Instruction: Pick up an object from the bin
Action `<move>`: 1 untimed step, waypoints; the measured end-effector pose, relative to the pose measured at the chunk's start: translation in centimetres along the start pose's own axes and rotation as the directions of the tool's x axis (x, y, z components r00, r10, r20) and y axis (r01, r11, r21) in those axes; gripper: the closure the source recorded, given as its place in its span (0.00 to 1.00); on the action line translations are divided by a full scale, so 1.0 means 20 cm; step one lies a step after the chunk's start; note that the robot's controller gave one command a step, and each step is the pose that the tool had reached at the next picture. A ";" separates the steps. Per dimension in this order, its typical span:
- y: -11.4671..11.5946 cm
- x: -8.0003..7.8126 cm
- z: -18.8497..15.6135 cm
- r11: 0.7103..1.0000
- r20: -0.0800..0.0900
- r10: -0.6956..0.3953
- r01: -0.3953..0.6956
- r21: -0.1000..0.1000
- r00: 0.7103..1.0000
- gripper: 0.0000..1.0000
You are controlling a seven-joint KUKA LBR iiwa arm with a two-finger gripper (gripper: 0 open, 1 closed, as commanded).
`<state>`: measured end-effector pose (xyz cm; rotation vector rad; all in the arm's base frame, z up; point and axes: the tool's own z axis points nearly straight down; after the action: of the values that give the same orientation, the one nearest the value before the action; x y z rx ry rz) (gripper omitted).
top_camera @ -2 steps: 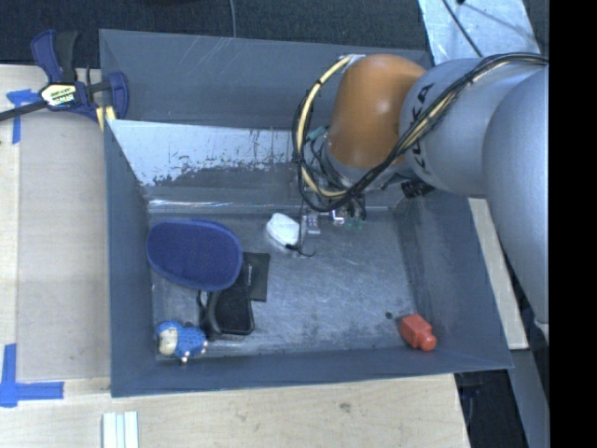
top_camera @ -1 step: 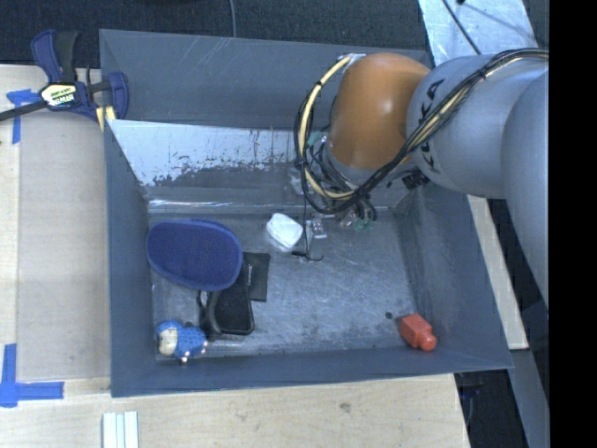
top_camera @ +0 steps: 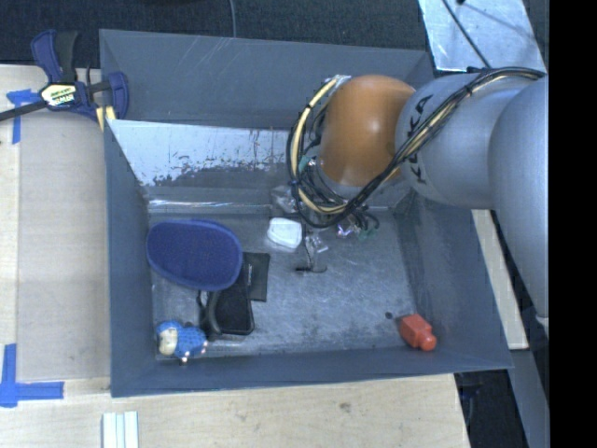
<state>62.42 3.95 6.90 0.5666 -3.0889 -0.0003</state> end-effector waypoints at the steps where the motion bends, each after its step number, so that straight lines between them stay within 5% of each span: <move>1: 0.00 0.00 0.00 1.000 0.001 0.003 -0.003 0.000 1.000 0.00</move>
Offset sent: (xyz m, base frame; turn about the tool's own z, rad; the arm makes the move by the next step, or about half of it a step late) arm 0.0000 0.0000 0.0000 0.0000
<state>62.47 3.92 6.93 0.5627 -3.0910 -0.0007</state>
